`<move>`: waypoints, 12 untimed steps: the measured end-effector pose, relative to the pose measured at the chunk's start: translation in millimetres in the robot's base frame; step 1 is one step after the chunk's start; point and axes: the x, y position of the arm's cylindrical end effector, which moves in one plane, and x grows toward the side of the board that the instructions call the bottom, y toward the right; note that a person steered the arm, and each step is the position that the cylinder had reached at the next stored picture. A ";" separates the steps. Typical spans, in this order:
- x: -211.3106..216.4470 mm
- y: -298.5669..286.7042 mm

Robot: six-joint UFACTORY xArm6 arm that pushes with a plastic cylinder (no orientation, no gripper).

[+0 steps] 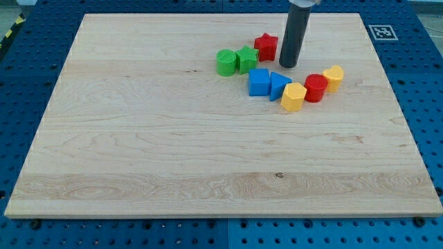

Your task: Push the red star towards left of the board

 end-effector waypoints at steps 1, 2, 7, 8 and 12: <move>-36.5 -32.1; -44.0 -55.7; -44.0 -120.5; -30.0 -104.0; -33.8 -165.0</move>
